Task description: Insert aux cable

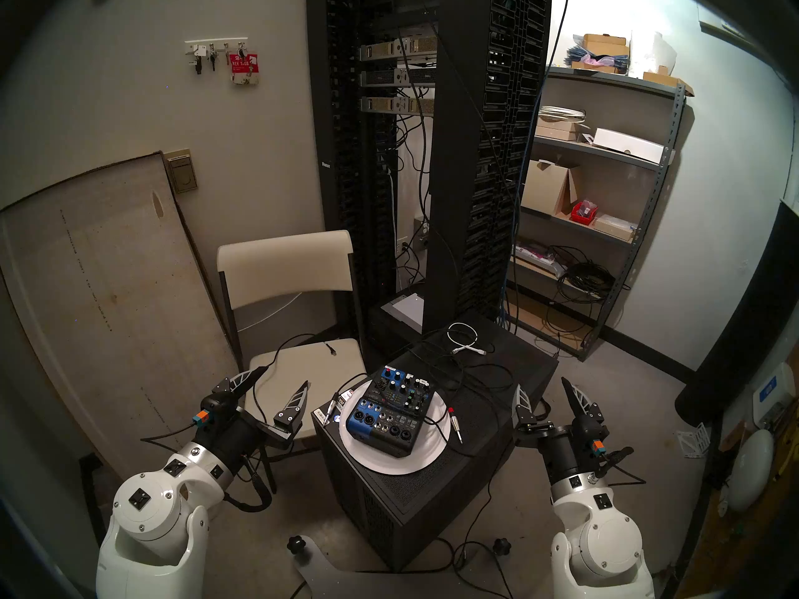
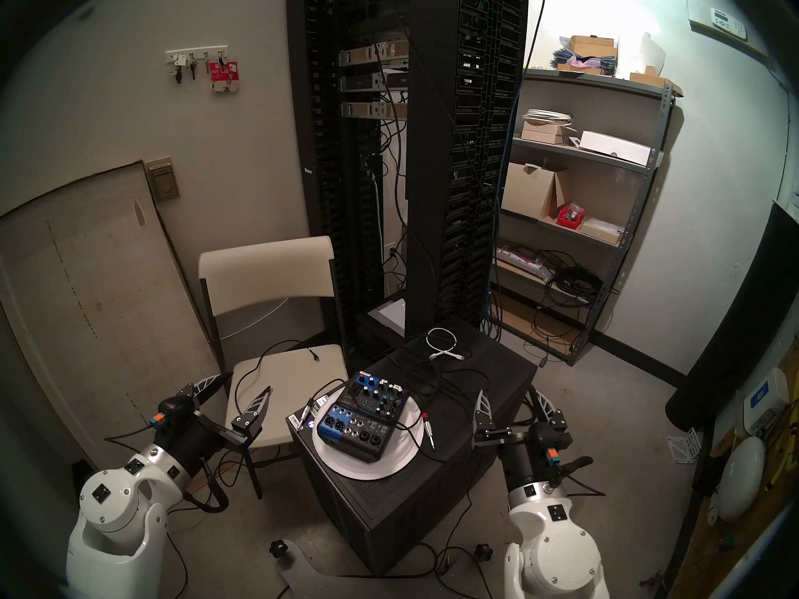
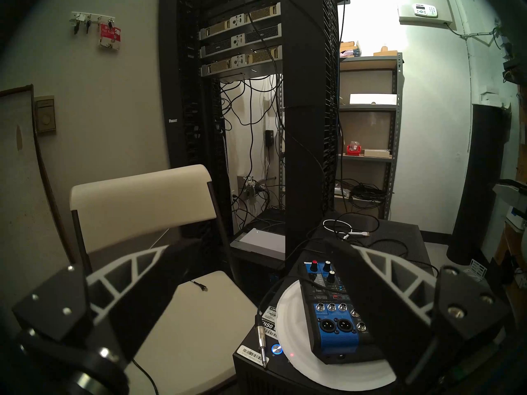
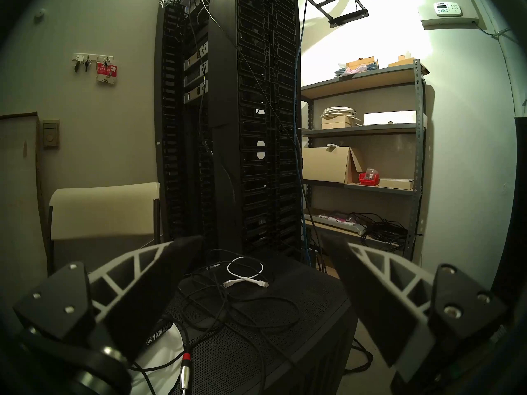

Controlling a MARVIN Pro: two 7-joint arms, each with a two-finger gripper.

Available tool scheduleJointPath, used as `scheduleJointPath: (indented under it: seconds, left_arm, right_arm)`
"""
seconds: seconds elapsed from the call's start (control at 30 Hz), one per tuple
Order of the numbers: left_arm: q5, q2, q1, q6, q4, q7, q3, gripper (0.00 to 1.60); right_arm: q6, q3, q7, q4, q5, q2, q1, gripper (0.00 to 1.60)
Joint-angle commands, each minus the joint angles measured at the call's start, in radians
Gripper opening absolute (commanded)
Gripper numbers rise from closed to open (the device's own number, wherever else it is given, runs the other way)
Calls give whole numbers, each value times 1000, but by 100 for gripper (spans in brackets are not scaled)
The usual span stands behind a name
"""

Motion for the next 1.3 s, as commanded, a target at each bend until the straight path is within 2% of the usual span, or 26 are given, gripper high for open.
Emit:
scheduleJointPath:
  seconds: [0.0, 0.13, 0.2, 0.5, 0.53, 0.57, 0.63, 1.03, 1.27]
  left_arm:
    - [-11, 22, -14, 44, -8, -18, -4, 160]
    - [-6, 42, -46, 78, 11, -26, -1, 160]
    - [-13, 49, -74, 120, 24, -28, 0, 160]
    - [-23, 94, -204, 228, 147, -53, 17, 160]
    - [-34, 113, -198, 231, 151, -43, 25, 160]
    - [-25, 107, -227, 250, 176, -62, 26, 160]
    - [-25, 128, -238, 252, 202, -61, 43, 160]
    - [12, 159, -376, 272, 382, -77, 118, 160]
    - [37, 174, -444, 285, 436, -90, 163, 160]
  right_arm:
    - [-2, 0, 0, -18, 0, 0, 2, 160]
    - [-2, 0, 0, -18, 0, 0, 2, 160]
    - [-2, 0, 0, -18, 0, 0, 2, 160]
    - [-3, 0, 0, -17, 0, 0, 2, 160]
    - [-3, 0, 0, -17, 0, 0, 2, 160]
    - [-3, 0, 0, -17, 0, 0, 2, 160]
    - [-3, 0, 0, -17, 0, 0, 2, 160]
    - [-3, 0, 0, -17, 0, 0, 2, 160]
    - [-3, 1, 0, -17, 0, 0, 3, 160]
